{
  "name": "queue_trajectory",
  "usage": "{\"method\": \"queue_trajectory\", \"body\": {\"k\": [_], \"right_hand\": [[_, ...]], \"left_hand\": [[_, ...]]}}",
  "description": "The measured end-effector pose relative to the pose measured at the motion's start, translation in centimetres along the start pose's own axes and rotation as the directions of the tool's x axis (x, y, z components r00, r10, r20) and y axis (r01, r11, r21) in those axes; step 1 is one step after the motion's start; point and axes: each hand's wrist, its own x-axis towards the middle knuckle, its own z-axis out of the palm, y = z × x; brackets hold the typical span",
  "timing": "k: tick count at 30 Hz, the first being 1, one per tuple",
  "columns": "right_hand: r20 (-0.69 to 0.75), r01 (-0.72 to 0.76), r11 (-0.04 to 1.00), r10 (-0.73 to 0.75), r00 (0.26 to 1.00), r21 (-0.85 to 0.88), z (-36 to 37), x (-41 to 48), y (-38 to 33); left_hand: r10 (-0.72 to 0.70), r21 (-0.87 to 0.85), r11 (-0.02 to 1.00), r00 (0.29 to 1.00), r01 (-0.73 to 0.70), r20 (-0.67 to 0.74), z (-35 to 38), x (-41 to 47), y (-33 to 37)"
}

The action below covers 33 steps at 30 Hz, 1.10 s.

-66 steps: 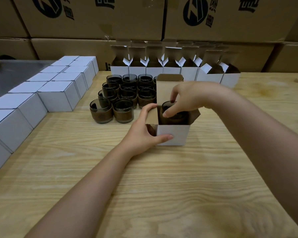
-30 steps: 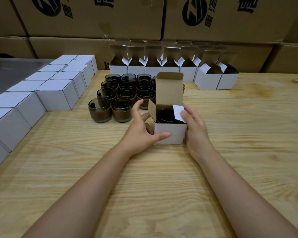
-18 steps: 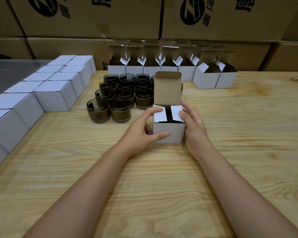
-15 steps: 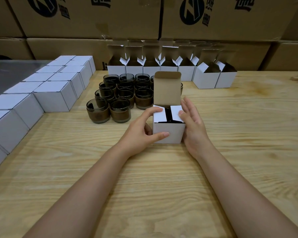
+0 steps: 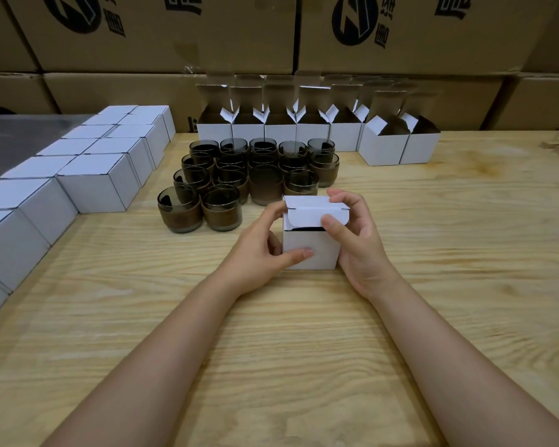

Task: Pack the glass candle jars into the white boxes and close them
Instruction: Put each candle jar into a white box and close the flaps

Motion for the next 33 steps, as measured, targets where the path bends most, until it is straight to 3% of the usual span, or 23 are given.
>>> {"method": "queue_trajectory", "body": {"k": [20,27,33], "right_hand": [[0.022,0.030,0.986,-0.026,0.999,-0.166,-0.1,-0.1,-0.1],[-0.042,-0.045,0.995,0.042,0.998,-0.085,-0.2,0.3,-0.3],[-0.028,-0.049,0.991,0.046,0.999,-0.122,-0.4,0.4,-0.1]], "left_hand": [[0.054,0.065,0.996,0.998,-0.052,-0.029,0.4,0.0,-1.0],[0.177,0.209,0.964,0.984,-0.167,-0.033,0.3,-0.5,0.0],[0.380,0.399,0.868,0.913,-0.297,-0.147,0.5,-0.9,1.2]]}}
